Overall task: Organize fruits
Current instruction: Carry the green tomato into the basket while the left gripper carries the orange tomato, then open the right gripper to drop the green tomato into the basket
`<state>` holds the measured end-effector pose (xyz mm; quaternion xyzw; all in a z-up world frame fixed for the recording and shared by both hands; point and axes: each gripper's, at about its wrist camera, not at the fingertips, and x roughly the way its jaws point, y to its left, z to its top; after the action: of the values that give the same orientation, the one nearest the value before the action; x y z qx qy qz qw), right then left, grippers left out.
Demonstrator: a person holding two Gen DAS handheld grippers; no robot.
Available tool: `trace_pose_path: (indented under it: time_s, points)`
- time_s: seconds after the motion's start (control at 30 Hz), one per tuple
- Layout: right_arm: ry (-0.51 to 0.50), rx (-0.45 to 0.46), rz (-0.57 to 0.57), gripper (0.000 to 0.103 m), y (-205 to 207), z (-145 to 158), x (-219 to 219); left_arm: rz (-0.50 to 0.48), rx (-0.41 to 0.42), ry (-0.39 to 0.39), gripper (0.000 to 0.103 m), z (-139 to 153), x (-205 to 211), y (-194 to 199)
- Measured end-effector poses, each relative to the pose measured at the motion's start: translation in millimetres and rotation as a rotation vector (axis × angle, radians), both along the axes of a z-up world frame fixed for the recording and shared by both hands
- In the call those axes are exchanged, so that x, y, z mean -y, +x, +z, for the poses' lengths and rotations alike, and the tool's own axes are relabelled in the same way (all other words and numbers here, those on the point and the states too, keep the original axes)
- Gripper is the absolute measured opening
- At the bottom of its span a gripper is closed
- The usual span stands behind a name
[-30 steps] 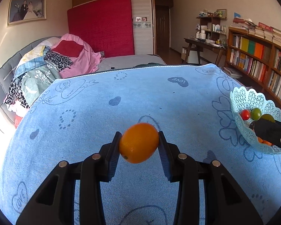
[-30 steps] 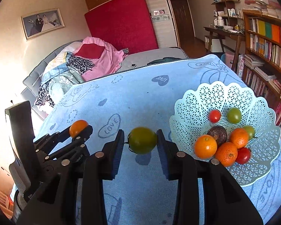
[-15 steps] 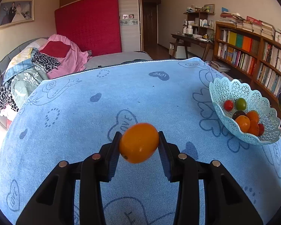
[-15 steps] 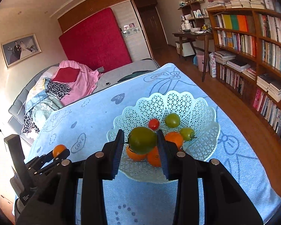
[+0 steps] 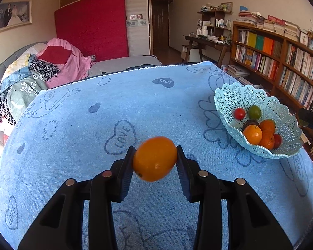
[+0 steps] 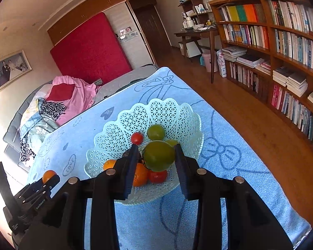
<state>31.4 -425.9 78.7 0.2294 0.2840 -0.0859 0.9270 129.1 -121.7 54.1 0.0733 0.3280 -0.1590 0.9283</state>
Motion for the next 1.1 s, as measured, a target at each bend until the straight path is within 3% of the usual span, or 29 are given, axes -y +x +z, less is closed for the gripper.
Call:
trace_pose_path:
  time_s: [0.73, 0.83, 1.1]
  points:
    - [0.022, 0.098, -0.035, 0.039, -16.7, 14.0, 12.7, -0.069, 0.03, 0.016, 0.039, 20.2, 46.8, 2.7]
    - [0.017, 0.113, -0.058, 0.055, -21.8, 18.0, 15.7, -0.082, 0.032, 0.001, 0.039, 24.7, 55.7, 7.2]
    - [0.022, 0.138, -0.078, 0.055, -30.4, 26.3, 21.7, -0.15, 0.026, -0.007, 0.04, 24.9, 89.8, 18.4]
